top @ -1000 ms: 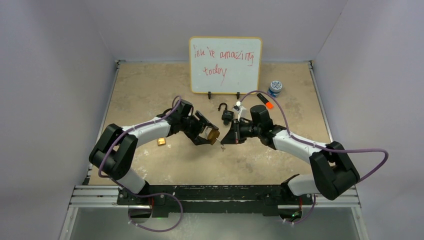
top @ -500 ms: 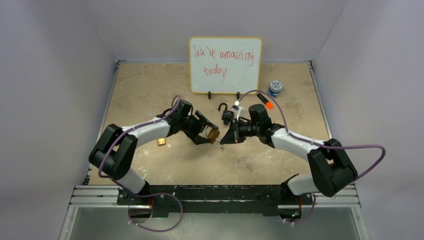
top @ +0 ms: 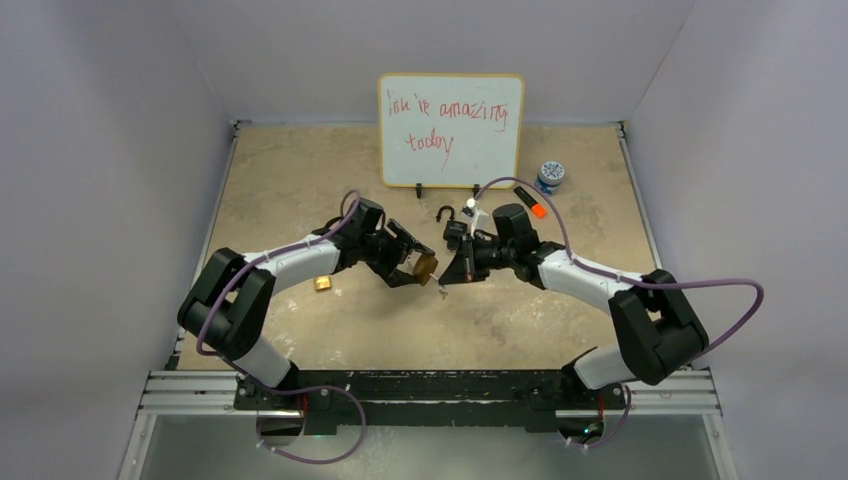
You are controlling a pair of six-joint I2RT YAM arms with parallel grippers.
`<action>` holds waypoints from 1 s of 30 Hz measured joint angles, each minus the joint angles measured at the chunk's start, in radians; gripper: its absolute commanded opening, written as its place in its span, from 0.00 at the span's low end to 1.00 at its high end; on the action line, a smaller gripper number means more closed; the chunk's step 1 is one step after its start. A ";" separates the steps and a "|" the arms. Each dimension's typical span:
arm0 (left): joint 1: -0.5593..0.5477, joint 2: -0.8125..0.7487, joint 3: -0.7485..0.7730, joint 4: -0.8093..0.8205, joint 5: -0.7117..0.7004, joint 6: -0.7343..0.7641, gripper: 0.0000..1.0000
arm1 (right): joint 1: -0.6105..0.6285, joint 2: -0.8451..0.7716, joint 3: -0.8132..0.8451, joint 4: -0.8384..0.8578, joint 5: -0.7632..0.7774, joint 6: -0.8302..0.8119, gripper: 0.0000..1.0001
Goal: Unlock with the key
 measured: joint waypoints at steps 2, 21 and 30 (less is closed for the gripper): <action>0.002 0.000 0.000 0.000 -0.008 -0.004 0.29 | 0.002 0.001 0.006 -0.008 0.016 0.005 0.00; -0.008 -0.002 0.030 -0.023 -0.145 -0.109 0.28 | 0.061 0.037 0.156 -0.172 0.238 0.062 0.00; -0.011 -0.005 0.032 -0.042 -0.161 -0.133 0.28 | 0.084 0.068 0.219 -0.230 0.299 0.063 0.00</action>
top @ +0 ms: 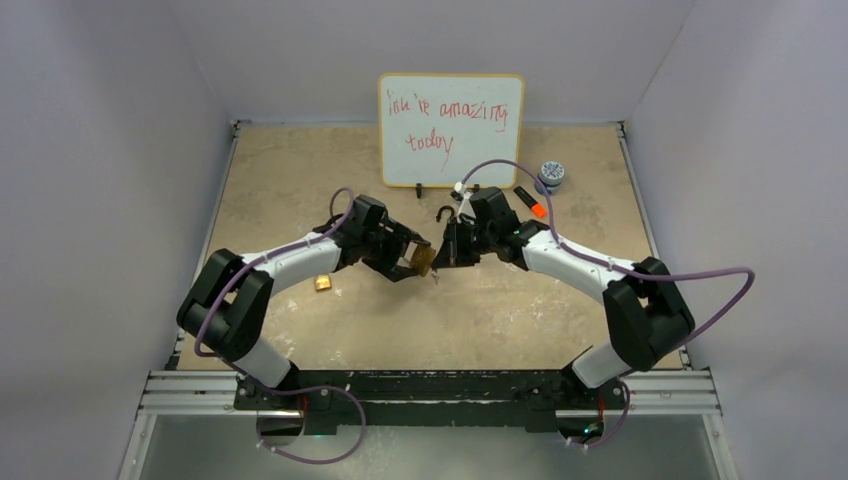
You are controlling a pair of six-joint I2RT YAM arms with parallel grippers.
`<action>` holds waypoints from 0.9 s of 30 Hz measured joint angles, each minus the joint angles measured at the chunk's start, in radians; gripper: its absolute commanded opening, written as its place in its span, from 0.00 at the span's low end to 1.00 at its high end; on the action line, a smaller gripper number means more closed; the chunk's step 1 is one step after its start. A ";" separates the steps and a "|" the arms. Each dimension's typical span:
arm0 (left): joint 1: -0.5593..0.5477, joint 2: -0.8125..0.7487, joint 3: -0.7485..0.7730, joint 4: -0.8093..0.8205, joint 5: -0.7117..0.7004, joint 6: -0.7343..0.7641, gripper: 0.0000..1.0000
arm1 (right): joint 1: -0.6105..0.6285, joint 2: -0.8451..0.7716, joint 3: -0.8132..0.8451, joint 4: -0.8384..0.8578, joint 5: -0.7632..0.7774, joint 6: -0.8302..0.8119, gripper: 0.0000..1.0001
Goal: Unlock with the key
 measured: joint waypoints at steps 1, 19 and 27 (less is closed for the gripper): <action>-0.001 -0.002 0.001 0.000 0.003 0.001 0.28 | 0.001 0.014 0.019 -0.011 0.001 0.002 0.00; -0.006 -0.043 0.002 -0.018 -0.047 0.013 0.26 | -0.002 0.090 0.103 -0.048 -0.055 0.096 0.00; -0.002 -0.133 -0.011 0.075 -0.129 0.101 0.20 | -0.072 0.064 0.035 0.169 -0.187 0.338 0.00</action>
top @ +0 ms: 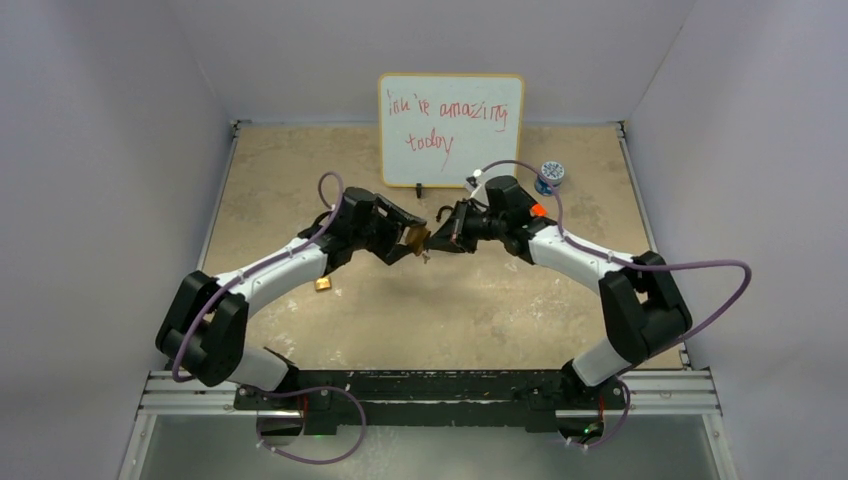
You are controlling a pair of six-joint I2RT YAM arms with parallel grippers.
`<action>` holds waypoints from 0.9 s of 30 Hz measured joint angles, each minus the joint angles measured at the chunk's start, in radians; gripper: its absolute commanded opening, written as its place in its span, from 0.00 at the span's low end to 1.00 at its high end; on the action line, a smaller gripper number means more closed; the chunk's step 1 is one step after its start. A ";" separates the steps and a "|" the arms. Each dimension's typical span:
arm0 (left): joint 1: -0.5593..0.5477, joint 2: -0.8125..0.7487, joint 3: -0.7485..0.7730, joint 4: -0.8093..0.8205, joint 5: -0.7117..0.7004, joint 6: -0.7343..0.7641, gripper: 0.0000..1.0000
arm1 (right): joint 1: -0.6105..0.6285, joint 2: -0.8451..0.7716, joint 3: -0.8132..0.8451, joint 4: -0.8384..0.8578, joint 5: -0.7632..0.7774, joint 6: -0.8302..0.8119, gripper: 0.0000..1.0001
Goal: Unlock with the key
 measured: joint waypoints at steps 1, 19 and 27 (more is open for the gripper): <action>0.000 -0.009 -0.002 0.022 0.000 0.014 0.20 | -0.013 -0.015 -0.030 0.057 -0.021 0.063 0.00; 0.011 -0.137 -0.034 0.295 0.027 0.236 0.14 | -0.031 -0.235 -0.125 0.264 0.007 0.406 0.65; 0.039 -0.130 -0.014 0.174 0.041 0.259 0.14 | -0.021 -0.385 0.039 -0.018 0.154 -0.068 0.74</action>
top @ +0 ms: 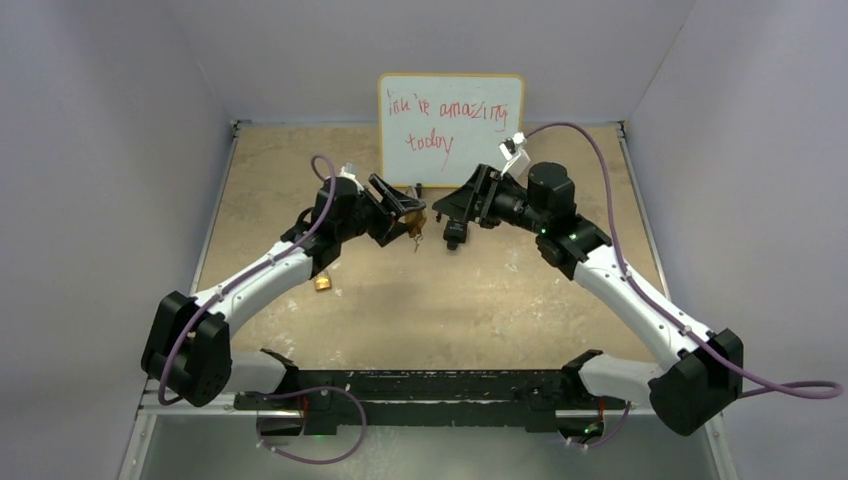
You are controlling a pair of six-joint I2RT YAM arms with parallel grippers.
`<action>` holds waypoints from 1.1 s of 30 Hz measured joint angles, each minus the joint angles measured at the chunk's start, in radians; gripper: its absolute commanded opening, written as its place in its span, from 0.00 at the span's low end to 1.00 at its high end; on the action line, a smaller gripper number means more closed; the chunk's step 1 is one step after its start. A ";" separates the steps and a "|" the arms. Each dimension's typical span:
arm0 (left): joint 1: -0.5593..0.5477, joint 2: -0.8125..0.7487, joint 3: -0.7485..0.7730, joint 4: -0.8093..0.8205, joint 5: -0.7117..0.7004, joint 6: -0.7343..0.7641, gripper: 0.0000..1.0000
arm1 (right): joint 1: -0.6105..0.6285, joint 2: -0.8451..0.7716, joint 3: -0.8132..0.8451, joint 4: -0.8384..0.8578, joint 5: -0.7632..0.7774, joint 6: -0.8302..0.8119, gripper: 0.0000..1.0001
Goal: Unlock with the key
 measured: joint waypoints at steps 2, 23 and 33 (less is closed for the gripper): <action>0.012 0.017 0.025 -0.040 0.027 -0.028 0.14 | 0.014 -0.007 0.009 -0.036 0.042 -0.076 0.75; 0.025 0.083 0.051 -0.088 0.157 -0.192 0.21 | 0.156 0.286 0.171 -0.187 0.259 -0.226 0.44; 0.031 0.071 0.039 -0.080 0.133 -0.217 0.79 | 0.158 0.318 0.171 -0.174 0.242 -0.226 0.00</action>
